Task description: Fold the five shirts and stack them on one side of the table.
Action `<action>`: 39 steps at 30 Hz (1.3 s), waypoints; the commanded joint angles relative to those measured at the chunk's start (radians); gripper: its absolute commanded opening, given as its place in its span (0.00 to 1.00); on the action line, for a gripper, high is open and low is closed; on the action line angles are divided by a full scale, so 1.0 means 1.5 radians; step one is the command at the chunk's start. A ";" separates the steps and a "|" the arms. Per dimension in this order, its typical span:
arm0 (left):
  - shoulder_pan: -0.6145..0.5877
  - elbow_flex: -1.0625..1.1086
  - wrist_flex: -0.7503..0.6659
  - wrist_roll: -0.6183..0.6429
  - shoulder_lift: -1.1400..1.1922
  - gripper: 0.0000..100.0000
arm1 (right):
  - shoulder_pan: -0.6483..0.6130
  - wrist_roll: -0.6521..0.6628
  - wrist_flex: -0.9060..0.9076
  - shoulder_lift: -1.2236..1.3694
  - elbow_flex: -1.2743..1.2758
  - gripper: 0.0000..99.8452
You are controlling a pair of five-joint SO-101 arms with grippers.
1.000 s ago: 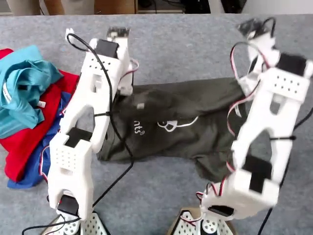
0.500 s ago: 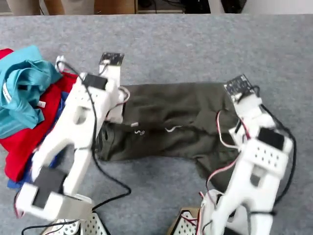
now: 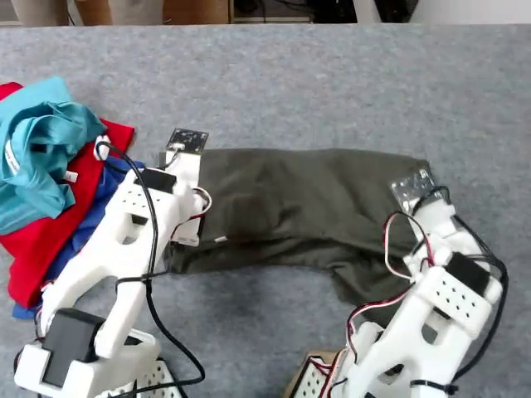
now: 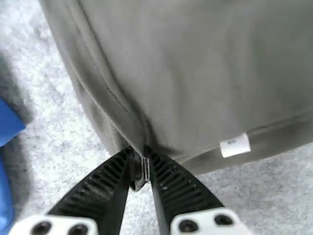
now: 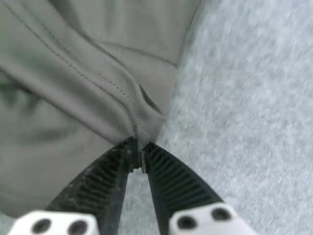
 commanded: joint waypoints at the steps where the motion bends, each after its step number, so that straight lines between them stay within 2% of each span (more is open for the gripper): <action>1: -0.009 -0.029 0.056 -0.007 -0.001 0.02 | 0.034 0.023 -0.012 -0.013 0.007 0.00; 9: 0.018 -0.031 0.046 -0.006 -0.019 0.02 | 0.046 0.025 -0.008 -0.013 0.022 0.00; 13: 0.018 -0.026 0.045 -0.006 -0.003 0.02 | 0.039 0.068 -0.009 -0.013 0.053 0.00; 18: 0.040 -0.035 0.110 -0.061 -0.004 0.03 | 0.036 0.088 -0.008 -0.013 0.060 0.02; 22: 0.032 -0.090 0.200 -0.046 -0.004 0.15 | 0.037 0.088 0.017 -0.013 0.039 0.17; 27: -0.006 -0.211 0.297 -0.035 0.003 0.16 | 0.037 0.098 0.088 -0.013 -0.026 0.32; 30: -0.044 -0.295 0.348 -0.038 0.003 0.16 | 0.034 0.064 0.120 -0.013 -0.084 0.26; 31: -0.055 -0.320 0.359 -0.039 0.003 0.16 | 0.029 0.042 0.123 -0.013 -0.102 0.21; 33: -0.070 -0.364 0.364 -0.035 0.003 0.16 | -0.003 -0.011 0.125 -0.012 -0.132 0.02; 34: -0.072 -0.383 0.363 -0.031 0.003 0.16 | -0.029 -0.045 0.127 -0.008 -0.143 0.00; 36: -0.069 -0.404 0.337 0.005 0.006 0.09 | -0.102 -0.108 0.125 -0.008 -0.141 0.06; 38: -0.068 -0.395 0.268 0.070 0.017 0.01 | -0.190 -0.162 0.105 -0.007 -0.125 0.01; 39: -0.068 -0.385 0.235 0.094 0.030 0.02 | -0.233 -0.188 0.084 -0.007 -0.112 0.00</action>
